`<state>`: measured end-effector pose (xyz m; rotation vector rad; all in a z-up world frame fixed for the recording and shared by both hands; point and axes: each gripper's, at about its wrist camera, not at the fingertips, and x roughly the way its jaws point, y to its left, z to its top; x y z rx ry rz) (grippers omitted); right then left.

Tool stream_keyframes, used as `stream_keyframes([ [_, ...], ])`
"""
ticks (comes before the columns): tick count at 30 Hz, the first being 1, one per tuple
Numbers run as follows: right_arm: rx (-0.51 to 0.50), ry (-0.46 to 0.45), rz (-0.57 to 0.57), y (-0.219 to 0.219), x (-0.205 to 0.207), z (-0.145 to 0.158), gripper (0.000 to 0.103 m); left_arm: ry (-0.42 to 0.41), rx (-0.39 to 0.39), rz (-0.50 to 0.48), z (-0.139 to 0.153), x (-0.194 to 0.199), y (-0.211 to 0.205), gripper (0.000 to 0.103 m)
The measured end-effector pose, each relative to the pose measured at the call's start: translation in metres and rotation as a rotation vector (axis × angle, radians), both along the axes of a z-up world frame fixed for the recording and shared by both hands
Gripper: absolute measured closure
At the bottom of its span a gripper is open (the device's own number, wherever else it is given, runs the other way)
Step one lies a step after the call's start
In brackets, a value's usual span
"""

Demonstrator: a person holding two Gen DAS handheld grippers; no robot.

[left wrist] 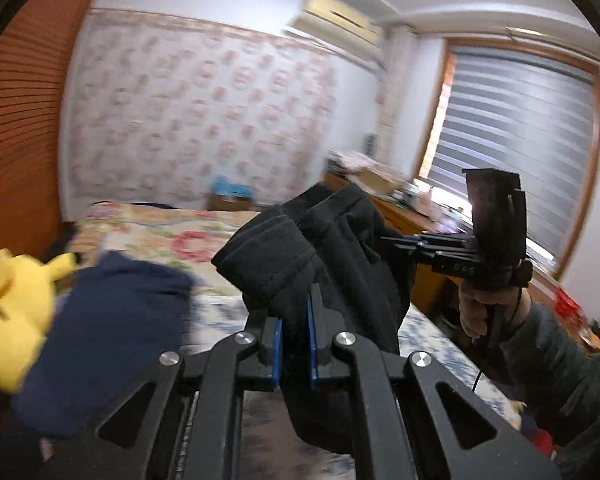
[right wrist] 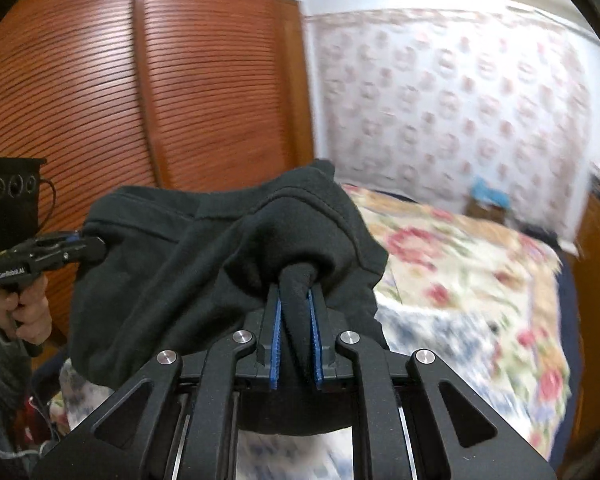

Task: Fold small clothes
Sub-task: 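Carry the bundle with both grippers onto the clothes stack by the yellow plush toy, open both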

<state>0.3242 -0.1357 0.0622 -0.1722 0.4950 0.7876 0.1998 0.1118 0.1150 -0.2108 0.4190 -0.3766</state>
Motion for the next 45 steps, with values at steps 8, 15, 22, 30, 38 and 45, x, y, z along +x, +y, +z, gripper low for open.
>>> stream_keyframes([
  [8, -0.056, -0.018, 0.181, 0.178, 0.057, -0.006, 0.094, 0.052, -0.068, 0.223, -0.058, -0.002, 0.105, 0.097],
  [15, -0.134, 0.026, 0.243, 0.255, 0.072, -0.044, 0.095, 0.159, -0.090, 0.294, -0.123, 0.008, 0.137, 0.097],
  [22, -0.165, 0.030, 0.187, 0.227, 0.067, -0.053, 0.095, 0.104, -0.133, 0.199, -0.105, 0.015, 0.126, 0.098],
  [30, -0.120, -0.094, 0.077, 0.199, 0.078, 0.025, 0.095, -0.064, -0.039, 0.138, 0.018, 0.050, 0.102, 0.098],
  [38, -0.050, -0.207, 0.119, 0.256, 0.107, 0.094, 0.095, -0.069, 0.013, 0.273, 0.047, 0.043, 0.151, 0.098],
  [45, -0.153, -0.113, 0.197, 0.266, 0.085, 0.021, 0.095, 0.132, 0.015, 0.283, -0.045, 0.027, 0.152, 0.098],
])
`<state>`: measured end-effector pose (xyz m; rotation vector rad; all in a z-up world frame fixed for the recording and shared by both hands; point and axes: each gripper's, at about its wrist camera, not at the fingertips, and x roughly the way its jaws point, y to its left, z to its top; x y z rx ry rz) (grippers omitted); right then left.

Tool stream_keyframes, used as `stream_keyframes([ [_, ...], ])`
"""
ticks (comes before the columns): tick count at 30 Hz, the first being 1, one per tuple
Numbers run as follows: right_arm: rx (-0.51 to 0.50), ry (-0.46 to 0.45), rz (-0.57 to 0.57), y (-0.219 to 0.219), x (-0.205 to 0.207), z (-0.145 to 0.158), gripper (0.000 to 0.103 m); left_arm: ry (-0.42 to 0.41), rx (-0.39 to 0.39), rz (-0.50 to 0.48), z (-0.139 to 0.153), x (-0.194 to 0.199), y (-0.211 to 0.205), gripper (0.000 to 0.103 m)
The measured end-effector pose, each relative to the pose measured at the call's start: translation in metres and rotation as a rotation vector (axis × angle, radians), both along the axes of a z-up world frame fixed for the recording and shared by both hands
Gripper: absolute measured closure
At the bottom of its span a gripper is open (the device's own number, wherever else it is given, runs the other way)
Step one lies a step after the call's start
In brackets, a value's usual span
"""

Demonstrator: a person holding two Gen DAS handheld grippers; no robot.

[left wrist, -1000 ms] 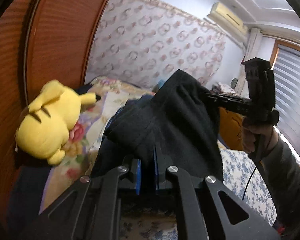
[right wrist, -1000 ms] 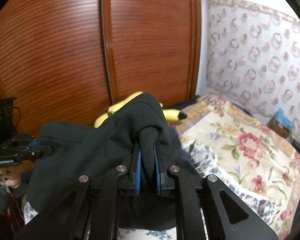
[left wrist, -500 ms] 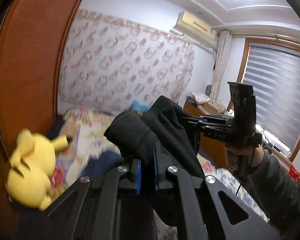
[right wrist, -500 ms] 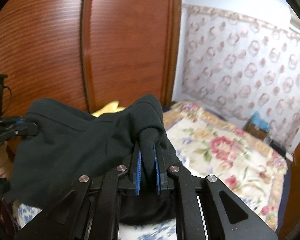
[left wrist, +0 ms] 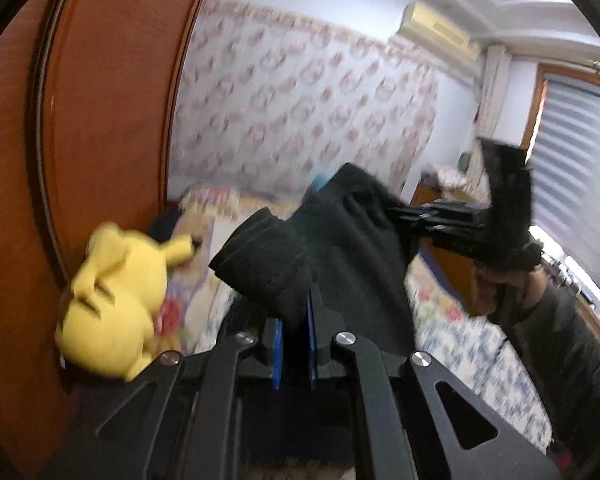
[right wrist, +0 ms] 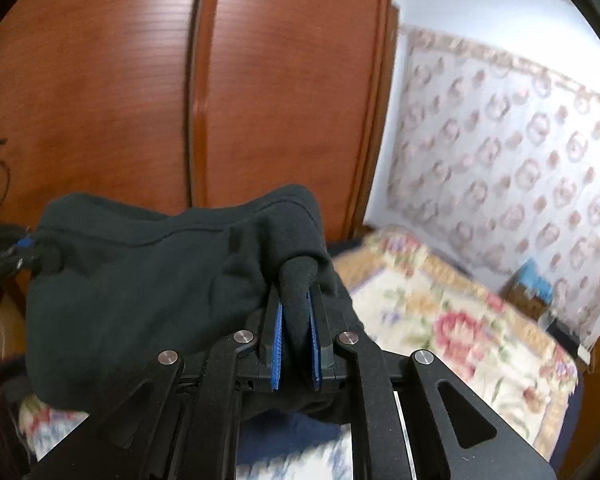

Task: Fold small clothes
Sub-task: 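Carry the bundle with both grippers onto the clothes stack by the yellow plush toy, open both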

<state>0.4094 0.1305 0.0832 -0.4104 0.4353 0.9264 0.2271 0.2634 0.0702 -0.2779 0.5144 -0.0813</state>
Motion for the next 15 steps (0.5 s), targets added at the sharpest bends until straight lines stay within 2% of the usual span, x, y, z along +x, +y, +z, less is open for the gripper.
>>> stream_keyframes([
  [4, -0.119, 0.075, -0.010, 0.003, 0.003, -0.067, 0.095, 0.137, -0.019, 0.044, -0.069, 0.009, -0.002, 0.097],
  [6, -0.147, 0.107, -0.020, 0.012, 0.011, -0.096, 0.093, 0.162, -0.015, 0.069, -0.084, 0.011, -0.005, 0.096],
  [7, -0.169, 0.093, -0.035, 0.016, 0.012, -0.105, 0.091, 0.173, -0.015, 0.076, -0.091, 0.010, -0.005, 0.095],
  [10, -0.170, 0.102, -0.064, 0.014, 0.016, -0.117, 0.077, 0.176, 0.004, 0.092, -0.096, 0.005, -0.010, 0.092],
  [11, -0.145, 0.119, -0.078, 0.011, 0.017, -0.116, 0.074, 0.169, 0.018, 0.091, -0.092, 0.003, -0.013, 0.090],
  [13, -0.098, 0.140, -0.100, -0.002, 0.014, -0.111, 0.062, 0.154, 0.067, 0.095, -0.087, -0.002, -0.018, 0.085],
  [15, -0.058, 0.150, -0.113, -0.011, 0.007, -0.103, 0.057, 0.123, 0.112, 0.104, -0.079, -0.014, -0.025, 0.078],
])
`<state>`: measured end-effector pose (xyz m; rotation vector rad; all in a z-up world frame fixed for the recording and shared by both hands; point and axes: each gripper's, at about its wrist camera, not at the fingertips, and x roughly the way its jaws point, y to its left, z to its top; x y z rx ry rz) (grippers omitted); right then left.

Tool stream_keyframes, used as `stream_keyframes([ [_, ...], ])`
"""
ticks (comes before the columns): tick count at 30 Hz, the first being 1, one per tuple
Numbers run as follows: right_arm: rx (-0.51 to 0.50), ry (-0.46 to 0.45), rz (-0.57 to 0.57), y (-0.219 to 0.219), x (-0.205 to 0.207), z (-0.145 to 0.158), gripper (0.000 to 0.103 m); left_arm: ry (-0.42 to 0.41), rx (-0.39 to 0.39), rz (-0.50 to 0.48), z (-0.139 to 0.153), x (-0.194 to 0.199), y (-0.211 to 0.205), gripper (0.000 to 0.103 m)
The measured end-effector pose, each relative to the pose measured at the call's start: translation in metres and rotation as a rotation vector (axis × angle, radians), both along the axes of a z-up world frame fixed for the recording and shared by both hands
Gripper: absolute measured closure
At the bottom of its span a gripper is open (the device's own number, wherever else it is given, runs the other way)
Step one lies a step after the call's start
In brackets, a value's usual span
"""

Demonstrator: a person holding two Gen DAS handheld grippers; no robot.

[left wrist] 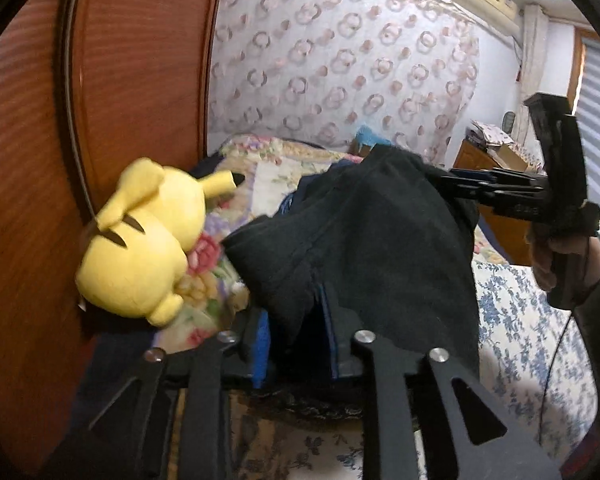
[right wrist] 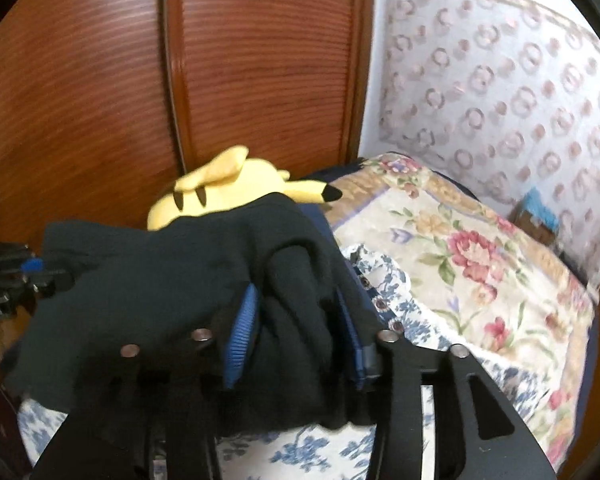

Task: Fold small clothes

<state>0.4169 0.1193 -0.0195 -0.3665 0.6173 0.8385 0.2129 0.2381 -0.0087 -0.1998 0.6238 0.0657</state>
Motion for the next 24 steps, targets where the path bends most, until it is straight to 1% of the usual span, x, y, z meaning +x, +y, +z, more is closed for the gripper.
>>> stream_keyframes([
  [1, 0.028, -0.007, -0.012, -0.010, -0.007, 0.005, 0.053, -0.012, 0.020, 0.004, 0.004, -0.003, 0.000, 0.076],
  [3, 0.062, -0.019, -0.034, -0.027, -0.024, 0.015, 0.050, -0.038, 0.041, 0.001, 0.012, -0.010, -0.002, 0.059],
  [5, 0.093, -0.028, -0.048, -0.043, -0.041, 0.020, 0.047, -0.072, 0.072, 0.001, 0.021, -0.022, -0.011, 0.055],
  [6, 0.107, -0.034, -0.058, -0.051, -0.050, 0.023, 0.045, -0.087, 0.091, 0.001, 0.025, -0.028, -0.018, 0.049],
  [8, 0.138, -0.048, -0.081, -0.070, -0.071, 0.028, 0.044, -0.113, 0.110, -0.002, 0.033, -0.035, -0.028, 0.042],
  [9, 0.149, -0.056, -0.092, -0.078, -0.081, 0.030, 0.041, -0.125, 0.117, -0.008, 0.038, -0.038, -0.034, 0.042],
  [12, 0.177, -0.081, -0.132, -0.108, -0.119, 0.037, 0.038, -0.161, 0.130, -0.027, 0.047, -0.049, -0.055, 0.042],
  [16, 0.208, -0.100, -0.186, -0.140, -0.156, 0.037, 0.035, -0.194, 0.115, -0.067, 0.057, -0.059, -0.087, 0.042],
  [18, 0.225, -0.117, -0.230, -0.160, -0.175, 0.039, 0.032, -0.212, 0.104, -0.084, 0.060, -0.062, -0.098, 0.042],
  [20, 0.232, -0.138, -0.270, -0.177, -0.188, 0.040, 0.030, -0.221, 0.099, -0.092, 0.064, -0.065, -0.113, 0.042],
  [24, 0.238, -0.168, -0.348, -0.209, -0.212, 0.042, 0.028, -0.224, 0.116, -0.117, 0.069, -0.068, -0.143, 0.042],
])
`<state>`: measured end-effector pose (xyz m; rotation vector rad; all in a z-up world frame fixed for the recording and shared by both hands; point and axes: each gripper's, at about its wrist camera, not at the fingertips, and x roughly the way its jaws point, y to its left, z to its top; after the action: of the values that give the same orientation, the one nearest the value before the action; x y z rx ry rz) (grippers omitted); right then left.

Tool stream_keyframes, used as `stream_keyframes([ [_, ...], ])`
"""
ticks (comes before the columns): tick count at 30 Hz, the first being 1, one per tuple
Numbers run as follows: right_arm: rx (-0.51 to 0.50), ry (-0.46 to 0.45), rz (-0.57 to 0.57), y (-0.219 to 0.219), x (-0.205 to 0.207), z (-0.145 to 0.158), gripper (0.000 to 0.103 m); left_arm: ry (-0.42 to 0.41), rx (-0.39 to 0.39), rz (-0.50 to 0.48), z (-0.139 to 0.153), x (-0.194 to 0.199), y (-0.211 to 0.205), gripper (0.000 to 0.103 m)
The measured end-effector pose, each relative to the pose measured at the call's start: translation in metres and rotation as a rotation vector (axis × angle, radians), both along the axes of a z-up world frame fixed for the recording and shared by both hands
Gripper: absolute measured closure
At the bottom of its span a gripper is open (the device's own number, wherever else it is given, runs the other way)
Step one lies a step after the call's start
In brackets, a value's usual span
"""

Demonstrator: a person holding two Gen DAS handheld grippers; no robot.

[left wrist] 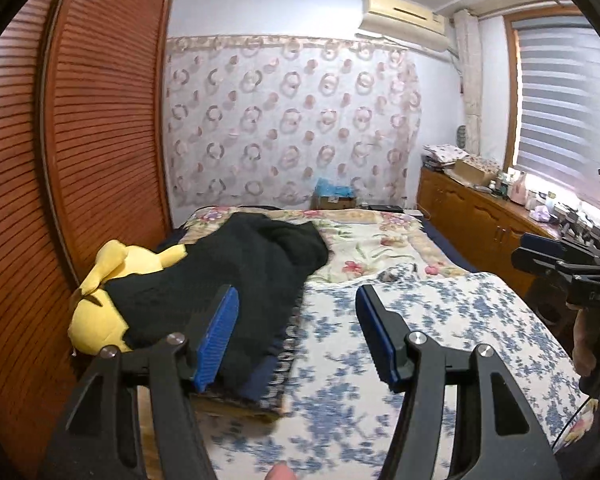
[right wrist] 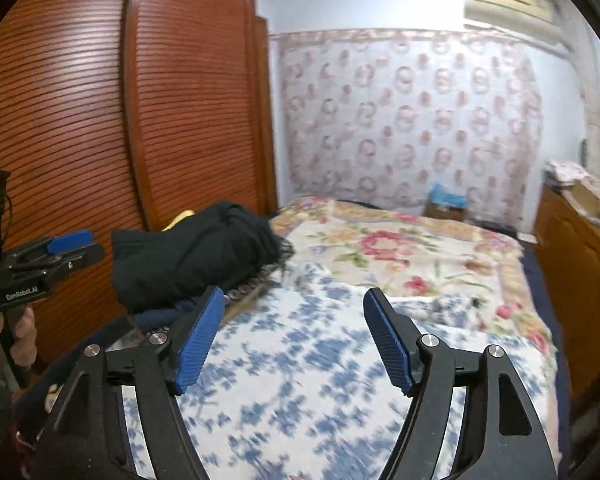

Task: Fold small clothes

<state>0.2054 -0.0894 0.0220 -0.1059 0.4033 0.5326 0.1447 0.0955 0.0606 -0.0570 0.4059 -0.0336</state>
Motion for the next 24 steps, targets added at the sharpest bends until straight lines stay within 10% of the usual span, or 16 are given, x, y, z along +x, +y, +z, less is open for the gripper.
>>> stream_keyframes([
  [24, 0.043, -0.085, -0.270, -0.107, -0.084, 0.002, 0.026, -0.020, 0.061, -0.079, 0.015, -0.017, -0.102, 0.042],
])
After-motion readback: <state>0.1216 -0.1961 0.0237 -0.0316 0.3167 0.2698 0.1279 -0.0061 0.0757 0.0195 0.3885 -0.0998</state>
